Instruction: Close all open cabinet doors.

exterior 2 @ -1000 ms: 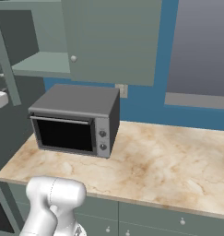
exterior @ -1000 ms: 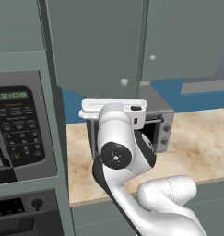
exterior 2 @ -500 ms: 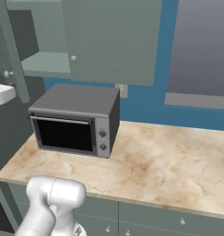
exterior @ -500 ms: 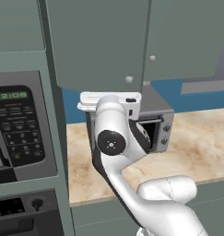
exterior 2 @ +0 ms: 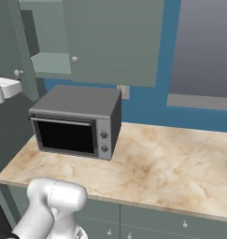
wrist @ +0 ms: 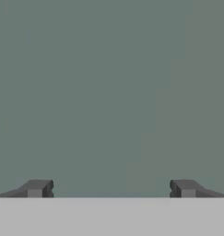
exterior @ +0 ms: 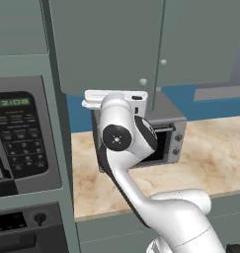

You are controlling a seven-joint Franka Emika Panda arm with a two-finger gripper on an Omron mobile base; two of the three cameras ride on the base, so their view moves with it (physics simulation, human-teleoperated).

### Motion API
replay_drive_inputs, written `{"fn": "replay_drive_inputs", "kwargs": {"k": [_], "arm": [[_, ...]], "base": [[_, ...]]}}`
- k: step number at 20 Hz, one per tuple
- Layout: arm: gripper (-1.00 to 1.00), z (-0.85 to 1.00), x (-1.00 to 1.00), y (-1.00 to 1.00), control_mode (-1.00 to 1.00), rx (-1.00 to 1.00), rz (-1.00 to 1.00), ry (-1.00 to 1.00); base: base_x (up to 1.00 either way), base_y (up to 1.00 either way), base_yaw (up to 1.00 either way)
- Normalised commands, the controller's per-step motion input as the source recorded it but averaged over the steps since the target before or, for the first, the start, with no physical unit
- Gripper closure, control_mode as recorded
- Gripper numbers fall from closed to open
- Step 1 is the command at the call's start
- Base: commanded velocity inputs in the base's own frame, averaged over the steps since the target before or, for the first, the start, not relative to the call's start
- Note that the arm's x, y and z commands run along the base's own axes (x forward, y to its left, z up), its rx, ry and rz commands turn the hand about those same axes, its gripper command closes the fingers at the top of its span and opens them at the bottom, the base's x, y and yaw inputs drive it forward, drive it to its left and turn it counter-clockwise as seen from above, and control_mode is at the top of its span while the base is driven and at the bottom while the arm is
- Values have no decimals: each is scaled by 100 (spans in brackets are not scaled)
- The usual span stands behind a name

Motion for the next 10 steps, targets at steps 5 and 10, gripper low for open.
{"fn": "replay_drive_inputs", "kwargs": {"k": [5,10], "arm": [[-100,-12,43,-21,-100,2,7,0],[-100,-19,40,-23,-100,3,7,0]], "base": [[0,0,0],[0,0,0]]}}
